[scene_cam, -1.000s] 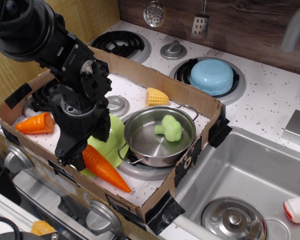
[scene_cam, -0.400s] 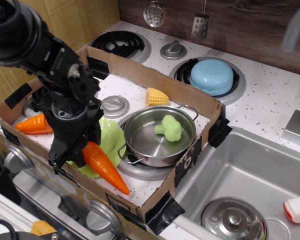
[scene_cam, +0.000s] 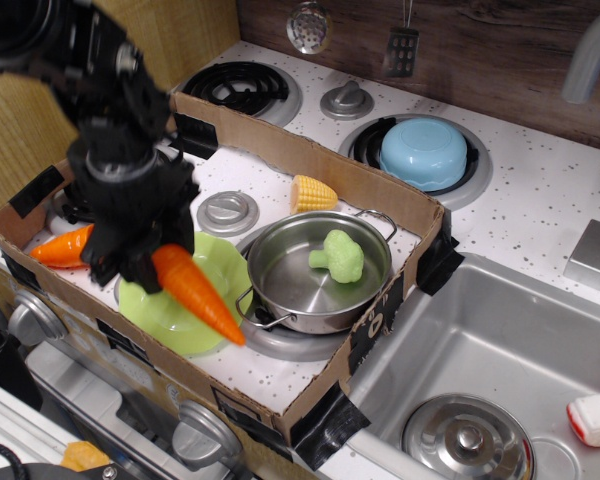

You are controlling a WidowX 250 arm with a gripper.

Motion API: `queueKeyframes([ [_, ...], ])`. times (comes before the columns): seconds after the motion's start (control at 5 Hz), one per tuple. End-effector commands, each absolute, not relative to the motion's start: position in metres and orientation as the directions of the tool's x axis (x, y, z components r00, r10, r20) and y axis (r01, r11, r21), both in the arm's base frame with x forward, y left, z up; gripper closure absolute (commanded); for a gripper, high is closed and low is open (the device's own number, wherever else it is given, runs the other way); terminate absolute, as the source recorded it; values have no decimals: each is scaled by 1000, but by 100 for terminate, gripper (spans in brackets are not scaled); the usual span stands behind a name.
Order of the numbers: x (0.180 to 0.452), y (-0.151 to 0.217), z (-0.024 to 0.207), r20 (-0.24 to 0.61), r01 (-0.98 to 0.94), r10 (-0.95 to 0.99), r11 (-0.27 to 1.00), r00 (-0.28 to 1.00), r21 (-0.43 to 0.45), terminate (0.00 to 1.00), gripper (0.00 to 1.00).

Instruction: Take carrot off plate

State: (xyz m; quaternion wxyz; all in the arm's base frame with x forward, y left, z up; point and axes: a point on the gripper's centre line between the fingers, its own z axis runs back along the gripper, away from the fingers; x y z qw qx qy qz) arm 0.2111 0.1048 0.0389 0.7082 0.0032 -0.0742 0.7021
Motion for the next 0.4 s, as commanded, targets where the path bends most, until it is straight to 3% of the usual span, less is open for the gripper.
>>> queueKeyframes([
  [0.0, 274, 112, 82, 168, -988, 979, 128, 113, -83, 0, 100],
  [0.2, 301, 123, 90, 194, -982, 969, 172, 154, -81, 0, 100],
])
